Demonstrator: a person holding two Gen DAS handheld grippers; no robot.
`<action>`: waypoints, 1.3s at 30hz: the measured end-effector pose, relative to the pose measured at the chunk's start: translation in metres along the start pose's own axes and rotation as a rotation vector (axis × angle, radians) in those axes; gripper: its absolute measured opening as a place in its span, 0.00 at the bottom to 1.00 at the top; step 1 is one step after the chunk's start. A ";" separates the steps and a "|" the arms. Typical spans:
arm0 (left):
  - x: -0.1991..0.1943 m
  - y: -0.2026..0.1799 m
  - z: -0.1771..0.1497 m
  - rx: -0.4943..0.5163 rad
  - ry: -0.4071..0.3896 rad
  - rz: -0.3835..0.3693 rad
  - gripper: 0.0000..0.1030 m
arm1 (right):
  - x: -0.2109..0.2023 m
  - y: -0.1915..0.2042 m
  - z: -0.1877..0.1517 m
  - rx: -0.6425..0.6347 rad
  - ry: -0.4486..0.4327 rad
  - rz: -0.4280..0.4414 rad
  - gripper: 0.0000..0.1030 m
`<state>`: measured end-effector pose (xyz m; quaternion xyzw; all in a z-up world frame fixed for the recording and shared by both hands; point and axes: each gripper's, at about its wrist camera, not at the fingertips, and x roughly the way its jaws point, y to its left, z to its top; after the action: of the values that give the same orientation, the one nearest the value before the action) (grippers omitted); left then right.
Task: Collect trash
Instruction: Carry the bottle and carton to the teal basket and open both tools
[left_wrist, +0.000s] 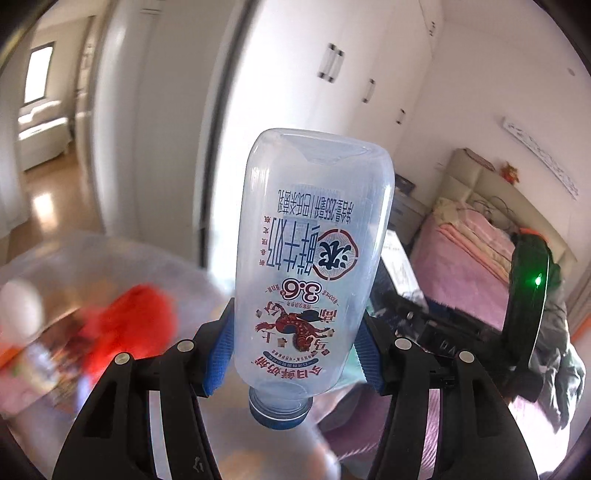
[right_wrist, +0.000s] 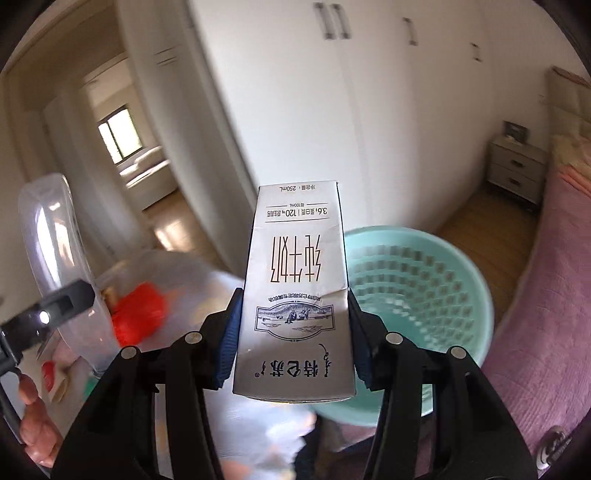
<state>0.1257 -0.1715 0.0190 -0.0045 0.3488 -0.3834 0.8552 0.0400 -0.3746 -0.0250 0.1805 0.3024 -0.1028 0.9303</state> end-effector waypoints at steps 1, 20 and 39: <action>0.009 -0.004 0.003 0.003 0.007 -0.011 0.54 | 0.002 -0.011 0.001 0.014 0.002 -0.016 0.47; 0.192 -0.039 -0.029 -0.043 0.248 -0.053 0.54 | 0.060 -0.091 -0.032 0.127 0.155 -0.185 0.47; 0.099 -0.013 -0.028 -0.091 0.129 -0.066 0.72 | 0.031 -0.077 -0.021 0.134 0.058 -0.142 0.60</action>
<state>0.1456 -0.2387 -0.0573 -0.0303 0.4198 -0.3947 0.8168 0.0302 -0.4389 -0.0803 0.2232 0.3338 -0.1833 0.8973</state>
